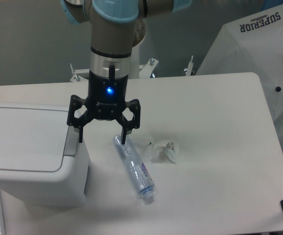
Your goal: Open the trash can
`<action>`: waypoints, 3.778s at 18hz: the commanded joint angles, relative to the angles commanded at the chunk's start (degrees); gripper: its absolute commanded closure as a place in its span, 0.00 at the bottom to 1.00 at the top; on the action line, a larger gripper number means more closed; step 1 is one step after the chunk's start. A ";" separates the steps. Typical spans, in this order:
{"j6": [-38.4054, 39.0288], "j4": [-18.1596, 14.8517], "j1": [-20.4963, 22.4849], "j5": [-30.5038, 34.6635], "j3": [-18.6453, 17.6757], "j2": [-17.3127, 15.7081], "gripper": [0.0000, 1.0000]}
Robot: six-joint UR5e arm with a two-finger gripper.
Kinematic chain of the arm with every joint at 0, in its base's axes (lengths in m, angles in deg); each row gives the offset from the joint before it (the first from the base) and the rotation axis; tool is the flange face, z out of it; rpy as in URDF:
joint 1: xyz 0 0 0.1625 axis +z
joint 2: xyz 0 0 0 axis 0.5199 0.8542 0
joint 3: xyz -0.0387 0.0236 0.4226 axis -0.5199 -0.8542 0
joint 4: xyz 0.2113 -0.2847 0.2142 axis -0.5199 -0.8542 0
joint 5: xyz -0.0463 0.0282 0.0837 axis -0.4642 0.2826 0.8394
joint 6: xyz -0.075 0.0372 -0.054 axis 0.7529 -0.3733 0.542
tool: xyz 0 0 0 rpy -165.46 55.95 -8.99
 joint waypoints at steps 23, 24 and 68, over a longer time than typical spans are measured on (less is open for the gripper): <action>-0.09 0.18 -1.23 0.09 -1.32 0.26 0.00; -0.09 0.18 -1.23 0.09 -1.23 0.26 0.00; -0.09 0.35 -1.58 2.90 -0.53 1.32 0.00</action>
